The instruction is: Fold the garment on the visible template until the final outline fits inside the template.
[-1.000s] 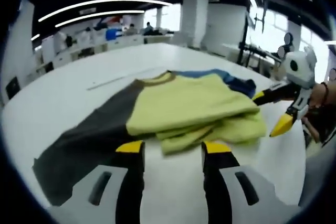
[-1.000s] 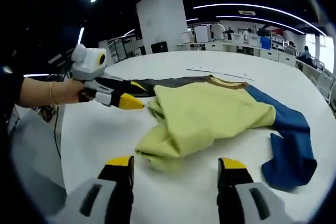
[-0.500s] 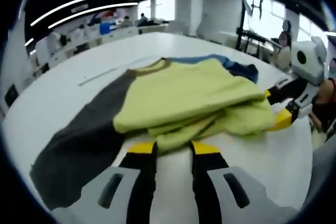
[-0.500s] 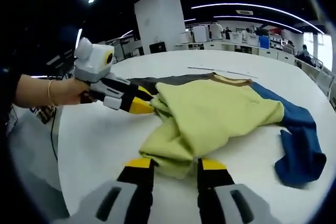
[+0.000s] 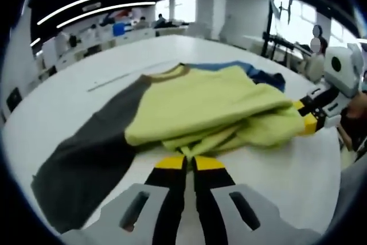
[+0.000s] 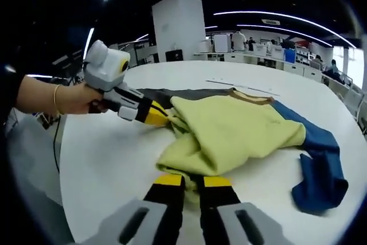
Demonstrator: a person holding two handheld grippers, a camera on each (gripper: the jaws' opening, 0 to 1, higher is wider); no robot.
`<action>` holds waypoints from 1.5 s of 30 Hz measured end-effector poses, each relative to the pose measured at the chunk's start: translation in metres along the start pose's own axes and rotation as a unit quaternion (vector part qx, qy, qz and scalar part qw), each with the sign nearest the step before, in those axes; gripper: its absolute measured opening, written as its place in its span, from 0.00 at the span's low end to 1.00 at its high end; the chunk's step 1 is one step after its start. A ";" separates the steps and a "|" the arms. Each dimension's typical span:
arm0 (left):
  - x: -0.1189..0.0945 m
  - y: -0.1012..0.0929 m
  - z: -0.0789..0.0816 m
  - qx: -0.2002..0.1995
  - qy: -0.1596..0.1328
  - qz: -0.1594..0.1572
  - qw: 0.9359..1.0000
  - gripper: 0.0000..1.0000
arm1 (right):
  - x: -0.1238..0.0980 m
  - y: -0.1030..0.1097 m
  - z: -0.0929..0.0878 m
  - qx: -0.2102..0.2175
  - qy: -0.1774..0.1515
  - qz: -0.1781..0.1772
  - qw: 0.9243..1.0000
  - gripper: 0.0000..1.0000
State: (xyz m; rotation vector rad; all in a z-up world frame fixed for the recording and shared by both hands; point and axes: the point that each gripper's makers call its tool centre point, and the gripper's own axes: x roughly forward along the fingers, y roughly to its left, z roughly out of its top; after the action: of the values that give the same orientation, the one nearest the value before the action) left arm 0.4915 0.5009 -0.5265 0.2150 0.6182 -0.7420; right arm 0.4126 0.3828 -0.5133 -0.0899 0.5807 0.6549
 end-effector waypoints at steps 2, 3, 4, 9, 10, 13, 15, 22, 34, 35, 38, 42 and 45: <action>-0.005 -0.002 0.001 0.001 -0.001 -0.002 1.000 0.01 | -0.004 -0.002 0.005 -0.002 -0.008 -0.003 1.000 0.01; -0.007 -0.002 0.002 0.000 -0.002 -0.003 1.000 0.01 | -0.006 -0.003 0.007 -0.003 -0.012 -0.005 1.000 0.00; -0.010 -0.003 0.003 -0.002 -0.005 -0.005 1.000 0.01 | -0.009 -0.004 0.010 -0.004 -0.016 -0.007 1.000 0.00; -0.029 -0.009 0.013 -0.003 -0.017 -0.017 1.000 0.01 | -0.021 -0.011 0.028 -0.004 -0.040 -0.017 0.999 0.00; -0.032 -0.008 0.015 -0.003 -0.019 -0.017 1.000 0.01 | -0.023 -0.011 0.030 -0.004 -0.042 -0.018 0.999 0.00; -0.045 -0.012 0.022 -0.015 -0.026 -0.024 0.999 0.01 | -0.030 -0.017 0.044 -0.004 -0.060 -0.026 0.998 0.00; -0.051 -0.013 0.026 -0.017 -0.030 -0.024 0.999 0.01 | -0.032 -0.020 0.053 -0.003 -0.068 -0.028 0.997 0.00; -0.064 -0.013 0.050 -0.042 -0.051 -0.022 0.998 0.01 | -0.028 -0.043 0.090 -0.017 -0.093 -0.044 0.995 0.00; -0.037 0.027 0.068 -0.063 -0.059 0.042 0.995 0.01 | 0.025 -0.092 0.123 0.010 -0.083 -0.056 0.995 0.00; -0.034 0.029 0.068 -0.065 -0.059 0.044 0.995 0.01 | 0.029 -0.095 0.123 0.013 -0.082 -0.057 0.995 0.00; -0.026 0.032 0.067 -0.071 -0.055 0.044 0.995 0.01 | 0.045 -0.107 0.118 0.020 -0.063 -0.063 0.996 0.00; -0.011 0.037 0.061 -0.073 -0.037 0.049 0.995 0.01 | 0.059 -0.116 0.109 0.039 -0.041 -0.064 0.996 0.00; -0.003 0.043 0.054 -0.082 -0.023 0.055 0.995 0.01 | 0.067 -0.119 0.103 0.048 -0.030 -0.067 0.996 0.00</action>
State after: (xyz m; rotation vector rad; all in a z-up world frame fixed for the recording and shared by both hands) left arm 0.5435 0.5126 -0.4824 0.0790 0.6154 -0.5843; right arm 0.5760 0.3517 -0.4746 -0.0191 0.5426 0.4981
